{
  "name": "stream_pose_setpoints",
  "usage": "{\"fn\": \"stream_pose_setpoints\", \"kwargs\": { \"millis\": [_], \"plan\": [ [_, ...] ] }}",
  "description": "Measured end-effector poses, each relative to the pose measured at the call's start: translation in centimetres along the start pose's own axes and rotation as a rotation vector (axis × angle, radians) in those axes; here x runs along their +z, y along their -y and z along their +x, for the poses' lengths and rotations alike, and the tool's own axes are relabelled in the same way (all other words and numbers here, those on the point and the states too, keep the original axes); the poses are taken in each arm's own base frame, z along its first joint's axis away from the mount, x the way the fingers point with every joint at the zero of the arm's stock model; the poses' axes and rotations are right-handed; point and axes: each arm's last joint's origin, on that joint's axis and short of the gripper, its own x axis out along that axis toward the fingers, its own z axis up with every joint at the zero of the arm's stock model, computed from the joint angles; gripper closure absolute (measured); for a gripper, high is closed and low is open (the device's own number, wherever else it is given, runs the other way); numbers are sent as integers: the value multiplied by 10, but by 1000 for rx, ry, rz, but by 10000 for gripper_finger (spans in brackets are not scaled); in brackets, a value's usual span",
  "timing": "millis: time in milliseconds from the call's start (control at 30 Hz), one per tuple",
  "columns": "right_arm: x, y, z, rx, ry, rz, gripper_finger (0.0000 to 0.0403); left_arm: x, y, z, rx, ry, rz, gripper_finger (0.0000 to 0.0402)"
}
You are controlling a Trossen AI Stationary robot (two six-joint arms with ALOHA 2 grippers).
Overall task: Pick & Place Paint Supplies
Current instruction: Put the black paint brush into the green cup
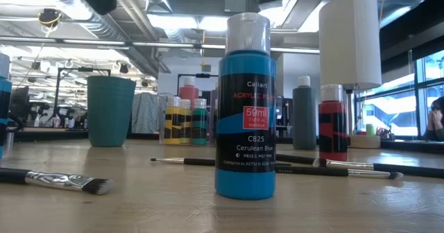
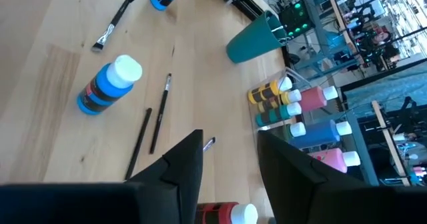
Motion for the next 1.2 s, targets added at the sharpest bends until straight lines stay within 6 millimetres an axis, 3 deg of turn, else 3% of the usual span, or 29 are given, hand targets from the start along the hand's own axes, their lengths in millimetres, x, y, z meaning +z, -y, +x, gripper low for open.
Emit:
{"fn": "stream_pose_setpoints", "kwargs": {
  "millis": [367,1200],
  "plan": [
    [1,3,6,-15,-13,-3,259,0,-1,0,22,11,68,217],
    [3,11,22,-11,-73,-3,259,-5,7,-3,-11,-5,13,217]
  ]
}}
